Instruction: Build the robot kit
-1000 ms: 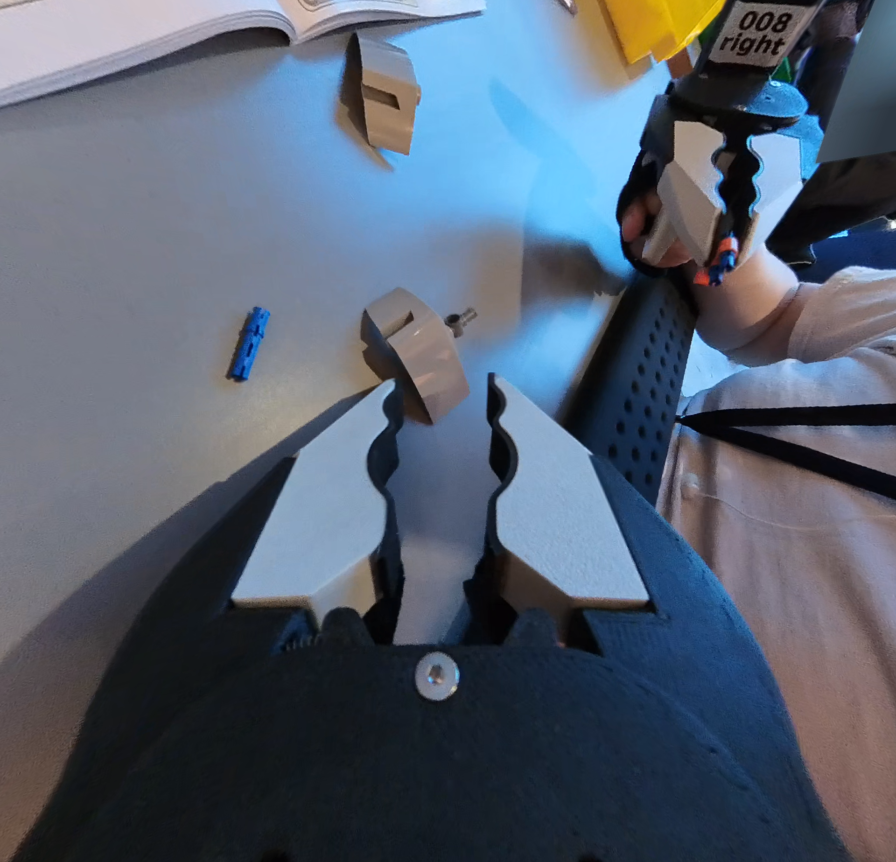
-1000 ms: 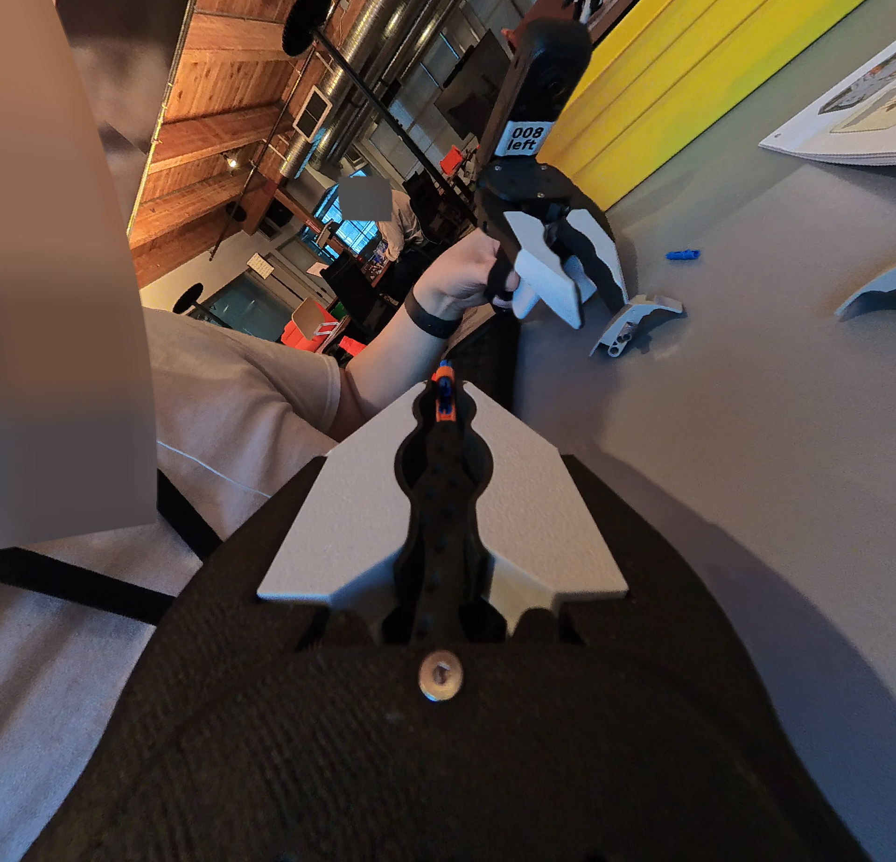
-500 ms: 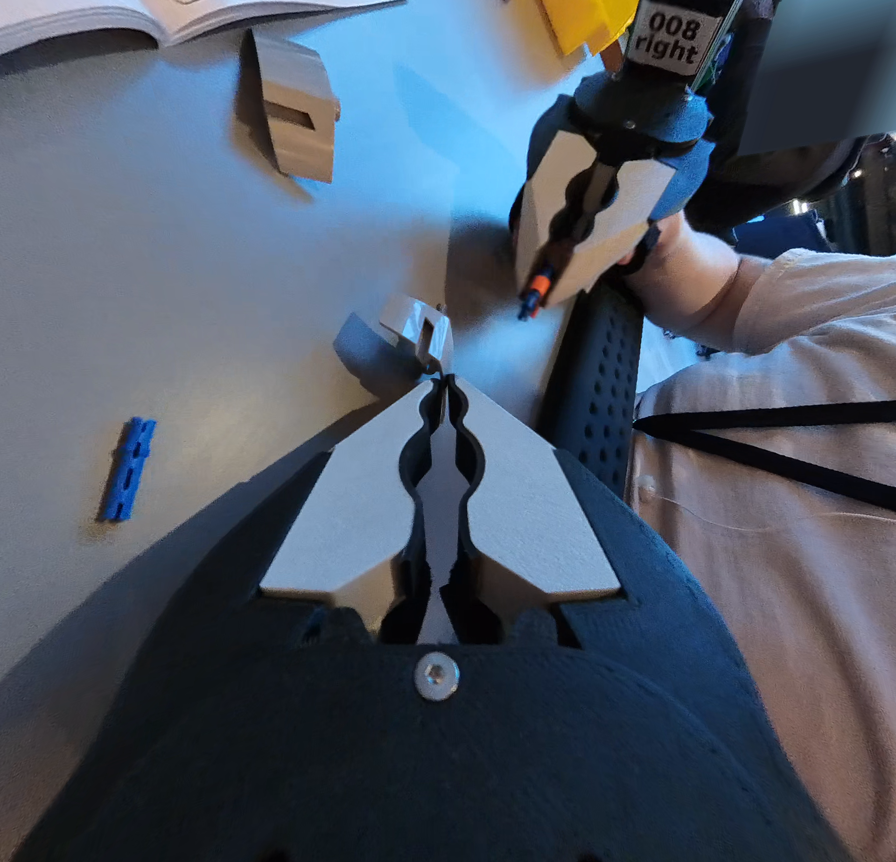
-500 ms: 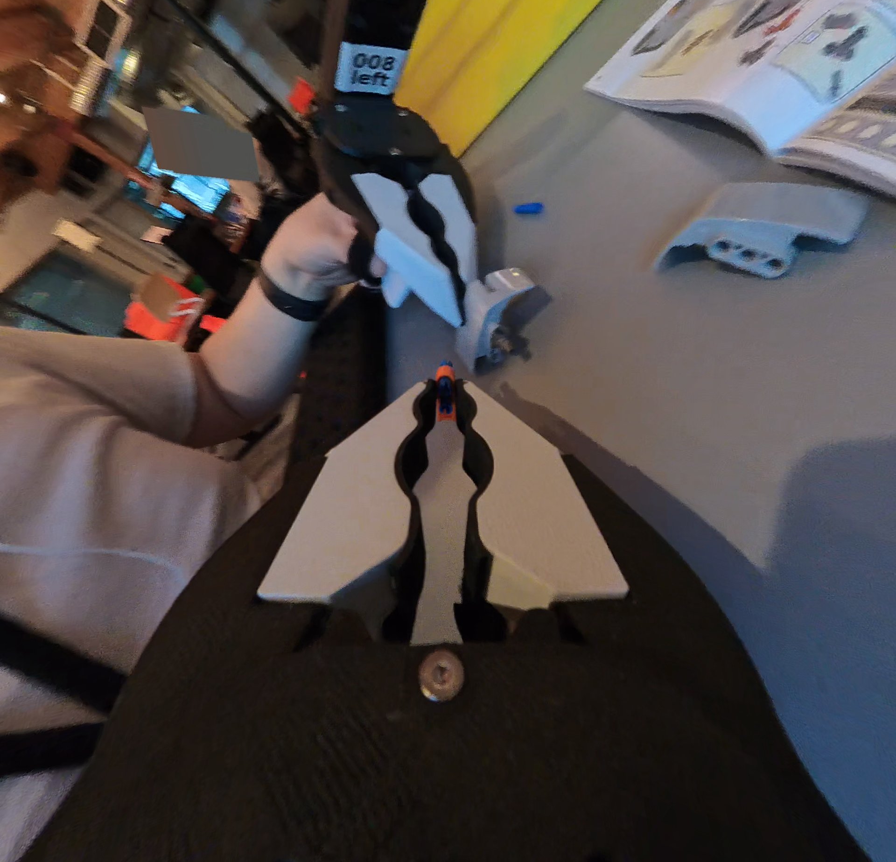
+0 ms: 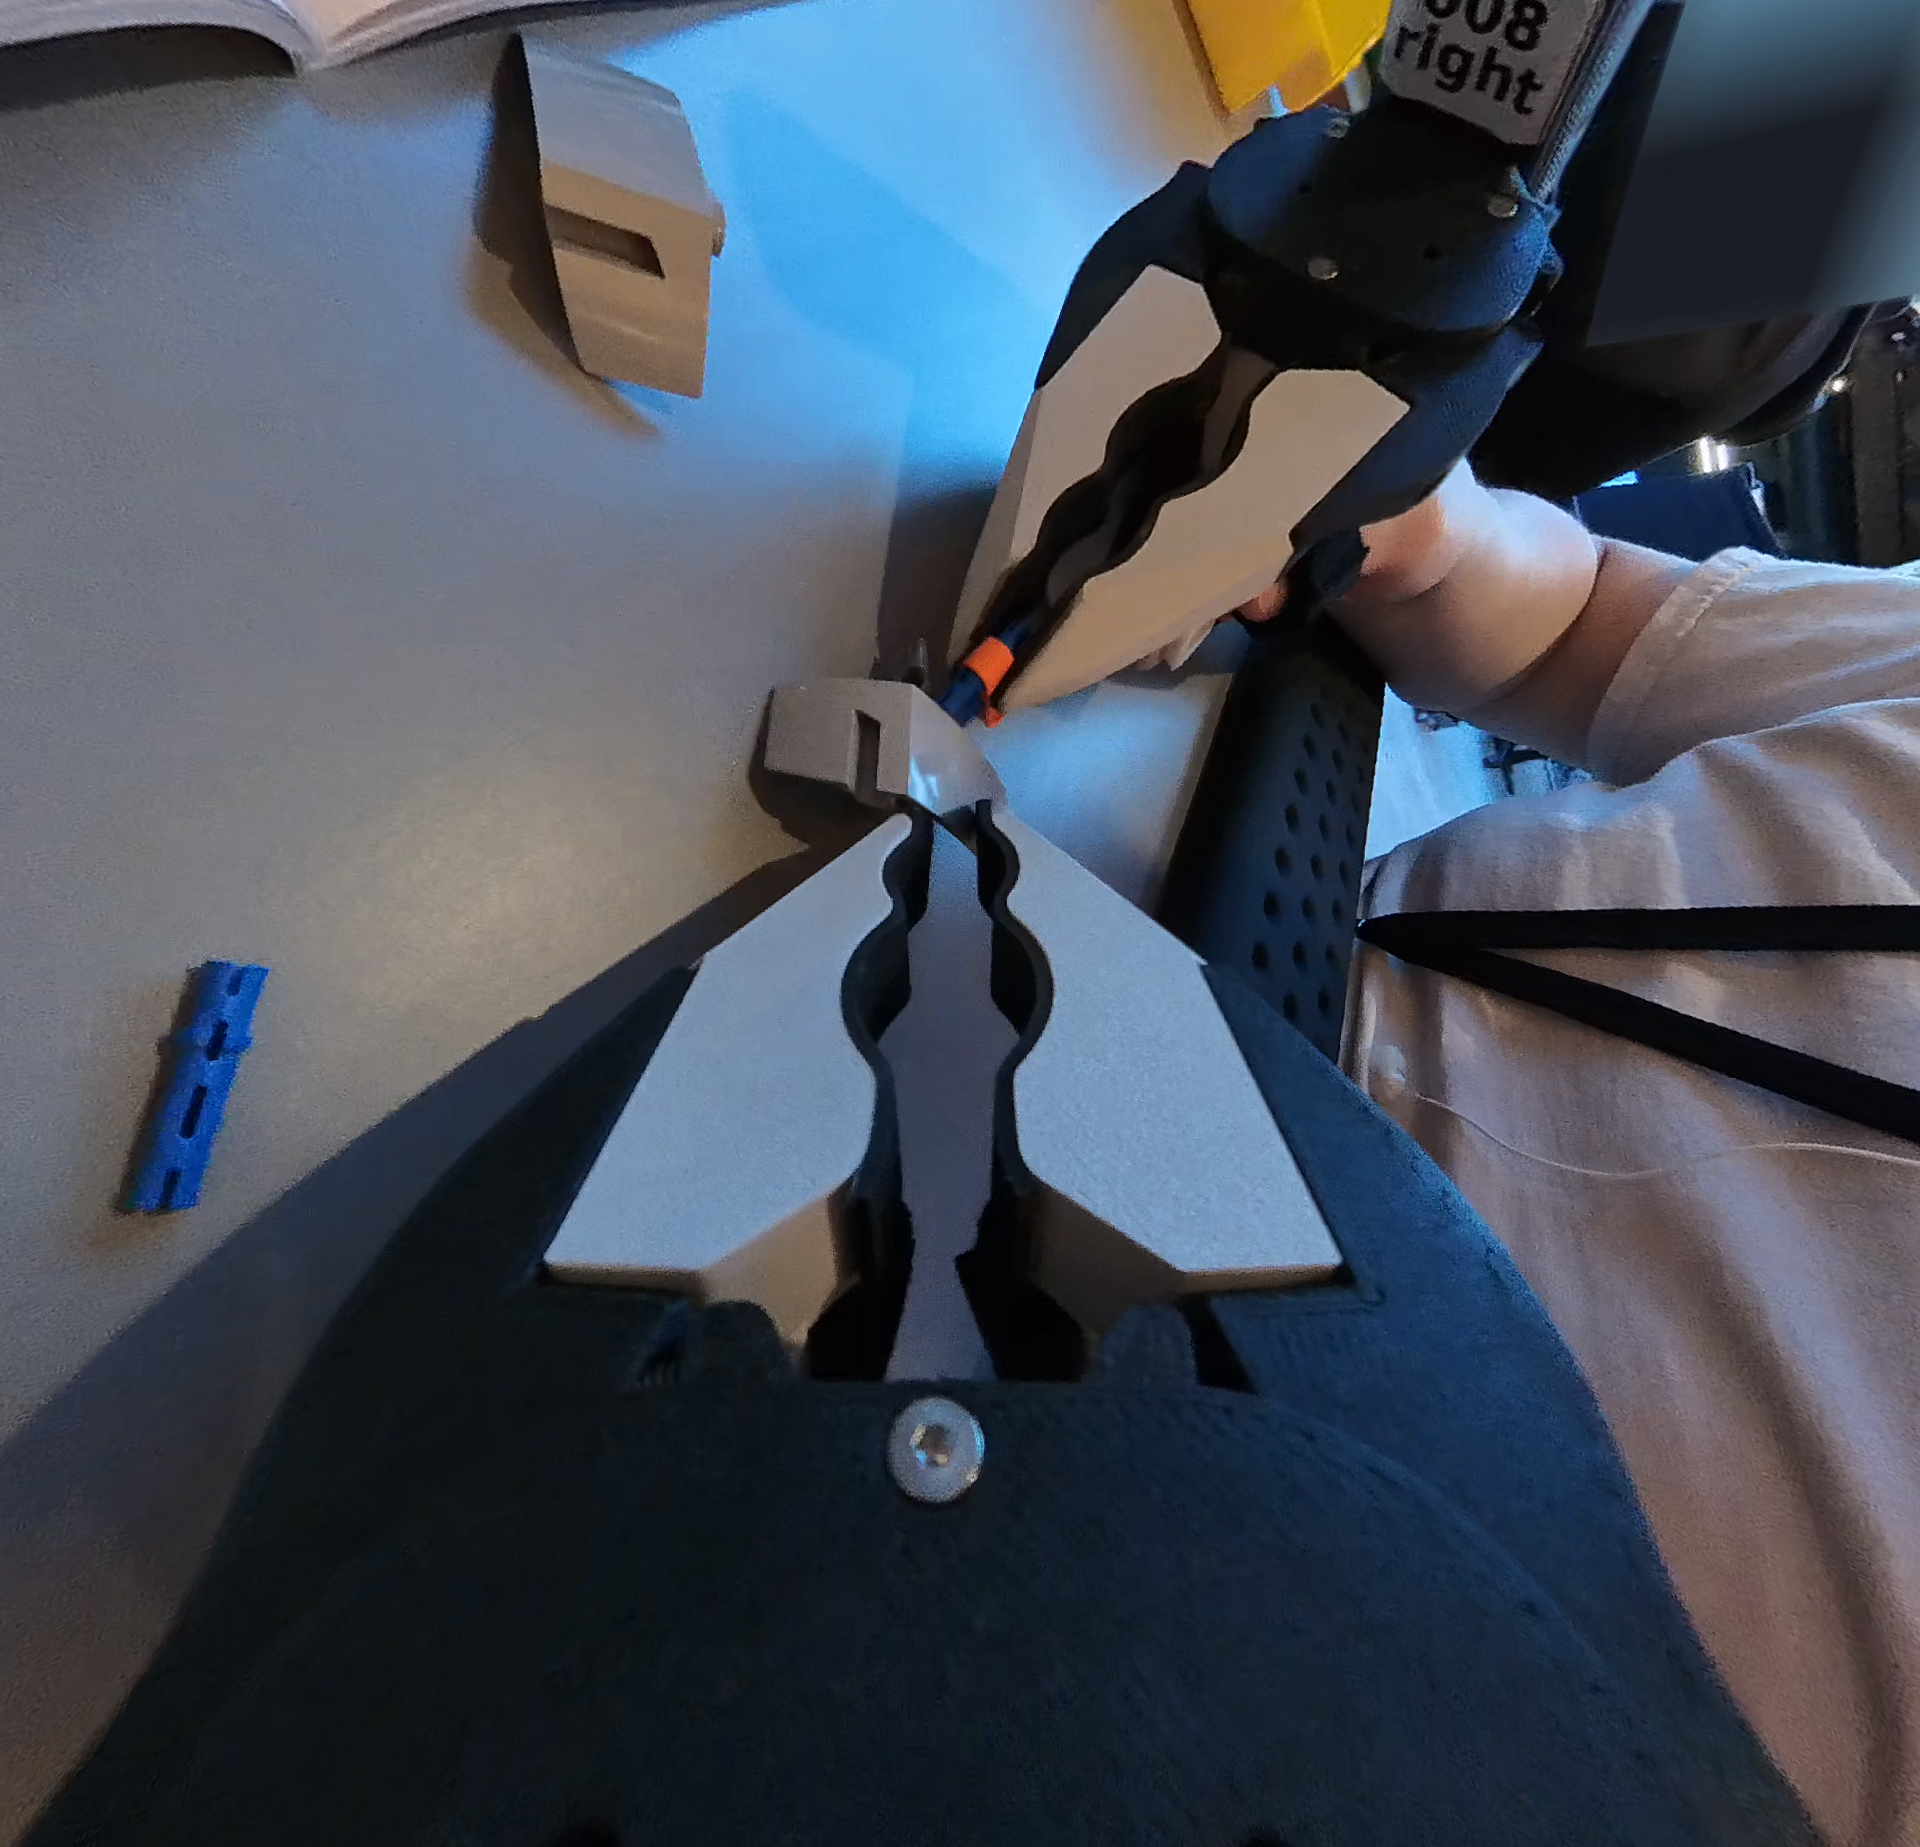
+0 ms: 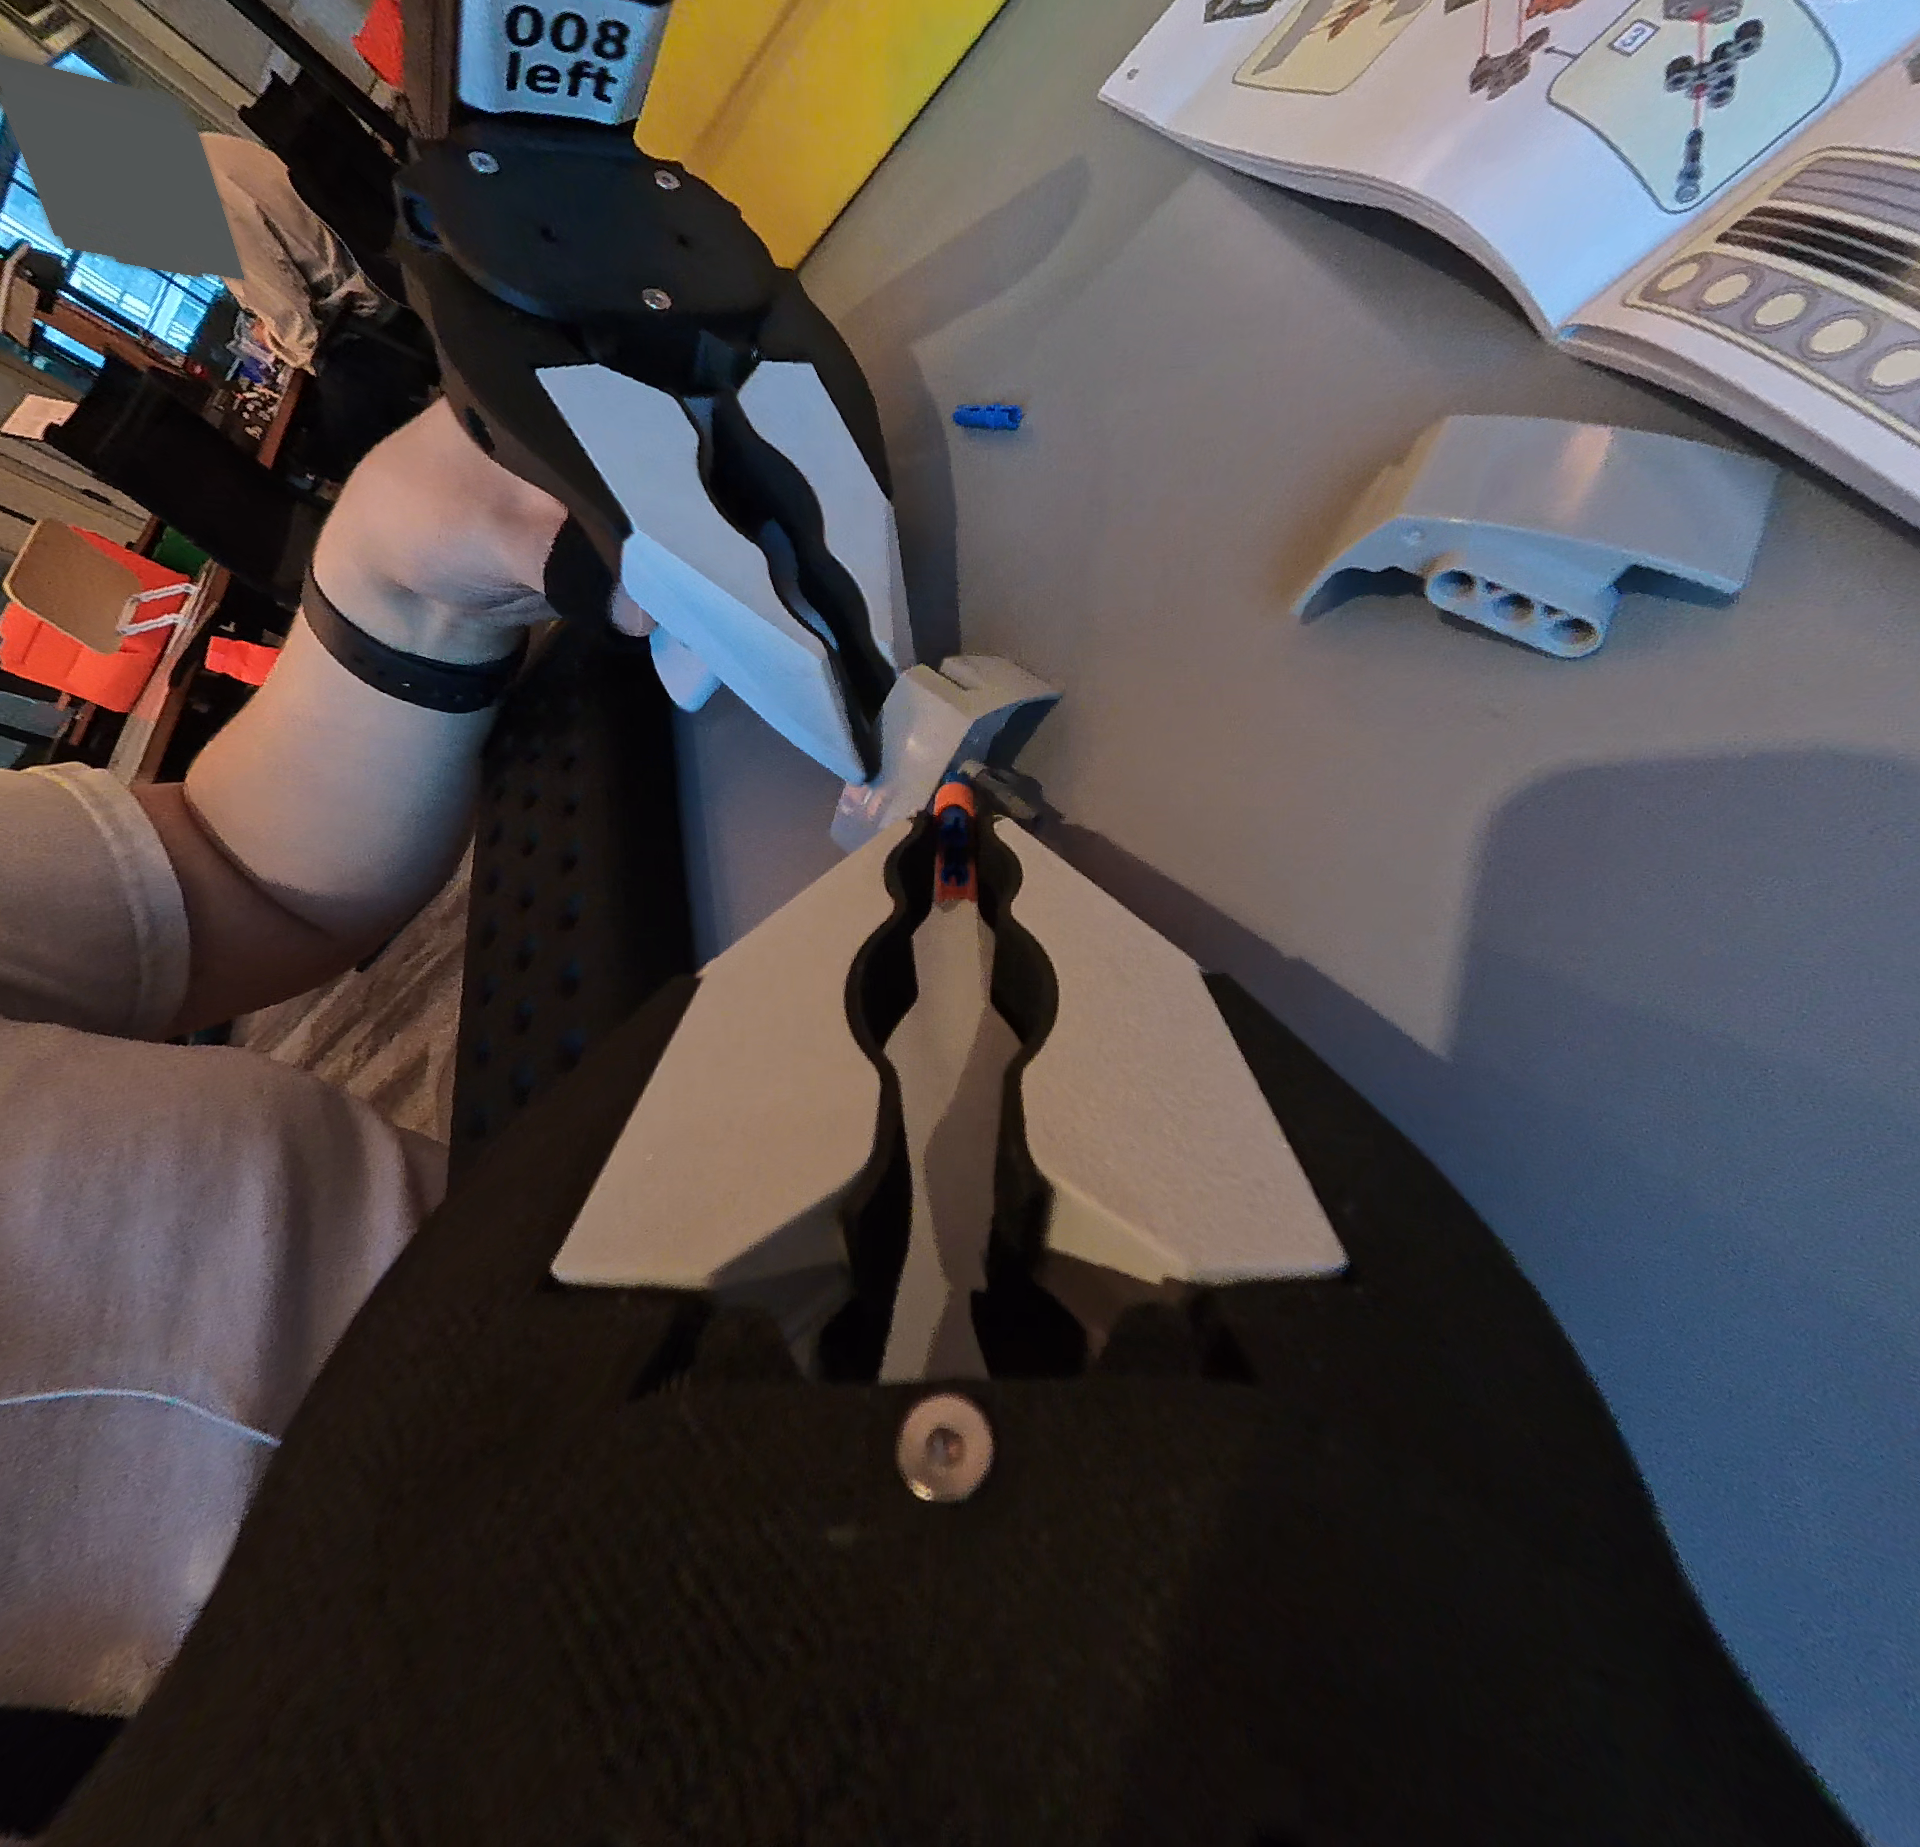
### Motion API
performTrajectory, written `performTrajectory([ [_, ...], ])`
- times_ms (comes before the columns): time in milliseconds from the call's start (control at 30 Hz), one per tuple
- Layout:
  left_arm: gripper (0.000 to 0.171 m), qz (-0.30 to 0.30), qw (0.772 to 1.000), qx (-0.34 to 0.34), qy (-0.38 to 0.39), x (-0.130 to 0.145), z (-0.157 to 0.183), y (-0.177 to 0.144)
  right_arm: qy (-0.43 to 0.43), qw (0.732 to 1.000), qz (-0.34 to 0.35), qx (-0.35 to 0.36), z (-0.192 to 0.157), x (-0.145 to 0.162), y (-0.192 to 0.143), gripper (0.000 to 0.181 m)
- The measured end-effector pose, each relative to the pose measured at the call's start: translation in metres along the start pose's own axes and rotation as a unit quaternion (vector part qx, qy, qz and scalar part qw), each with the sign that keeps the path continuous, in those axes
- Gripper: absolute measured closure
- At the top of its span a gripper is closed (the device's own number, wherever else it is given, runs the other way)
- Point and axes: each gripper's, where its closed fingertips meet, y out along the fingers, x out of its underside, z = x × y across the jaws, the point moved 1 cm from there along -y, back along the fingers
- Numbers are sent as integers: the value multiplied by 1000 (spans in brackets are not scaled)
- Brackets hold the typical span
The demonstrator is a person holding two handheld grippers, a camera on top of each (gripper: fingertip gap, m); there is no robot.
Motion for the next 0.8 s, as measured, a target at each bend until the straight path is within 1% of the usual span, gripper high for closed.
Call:
performTrajectory([
  [233,165,38,997,37,-52,-9,2,6,7,1000,7,16,3,0,0,175],
  [300,163,38,996,37,-76,-9,0,9,4,1000,7,20,3,1,0,175],
  [367,168,43,995,30,-82,-9,-1,10,4,1000,9,22,2,1,0,175],
  [500,171,56,996,26,-71,-13,-1,6,6,1000,17,17,0,0,0,175],
  [567,171,73,994,46,-66,-17,4,1,6,999,28,15,-1,-1,-3,175],
  [667,171,116,989,76,-42,-26,16,-15,12,998,54,-5,-4,-5,-11,175],
  [733,171,145,987,68,-15,-30,19,-29,19,997,72,-15,-3,-8,-17,175],
  [800,171,174,984,43,17,-35,19,-45,18,995,92,-36,-6,-13,-24,175],
])
